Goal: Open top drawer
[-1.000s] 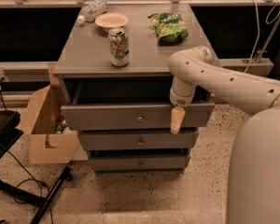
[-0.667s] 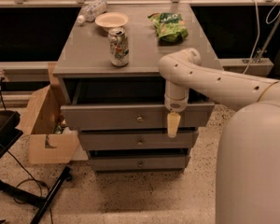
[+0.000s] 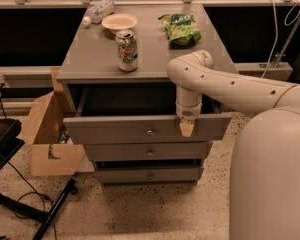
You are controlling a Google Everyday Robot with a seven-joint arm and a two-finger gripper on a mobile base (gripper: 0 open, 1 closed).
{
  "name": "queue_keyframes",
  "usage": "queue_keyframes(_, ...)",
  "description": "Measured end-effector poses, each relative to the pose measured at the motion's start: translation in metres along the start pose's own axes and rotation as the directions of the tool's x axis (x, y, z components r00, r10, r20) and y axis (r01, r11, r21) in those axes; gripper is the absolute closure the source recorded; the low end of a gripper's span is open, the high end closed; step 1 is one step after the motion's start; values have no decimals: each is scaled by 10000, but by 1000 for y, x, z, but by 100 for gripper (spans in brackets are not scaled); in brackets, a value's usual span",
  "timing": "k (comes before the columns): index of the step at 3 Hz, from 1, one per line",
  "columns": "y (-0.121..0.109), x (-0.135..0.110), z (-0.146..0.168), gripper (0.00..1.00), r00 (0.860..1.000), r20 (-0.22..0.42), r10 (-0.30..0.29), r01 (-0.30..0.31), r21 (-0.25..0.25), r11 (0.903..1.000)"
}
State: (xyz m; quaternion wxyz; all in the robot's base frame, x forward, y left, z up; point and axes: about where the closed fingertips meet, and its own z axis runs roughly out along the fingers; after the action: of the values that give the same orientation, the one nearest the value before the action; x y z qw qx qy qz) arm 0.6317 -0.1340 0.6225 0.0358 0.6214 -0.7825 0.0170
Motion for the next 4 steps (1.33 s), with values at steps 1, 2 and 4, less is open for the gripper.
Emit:
queue_keyframes(1,0,0,-4,88,10000,0,0,0,0,10000)
queue_keyframes(2,0,0,-6,100,10000,0,0,0,0,10000)
queue_keyframes(4,14,9,-18,100,9998,4,217,-217,90,9997)
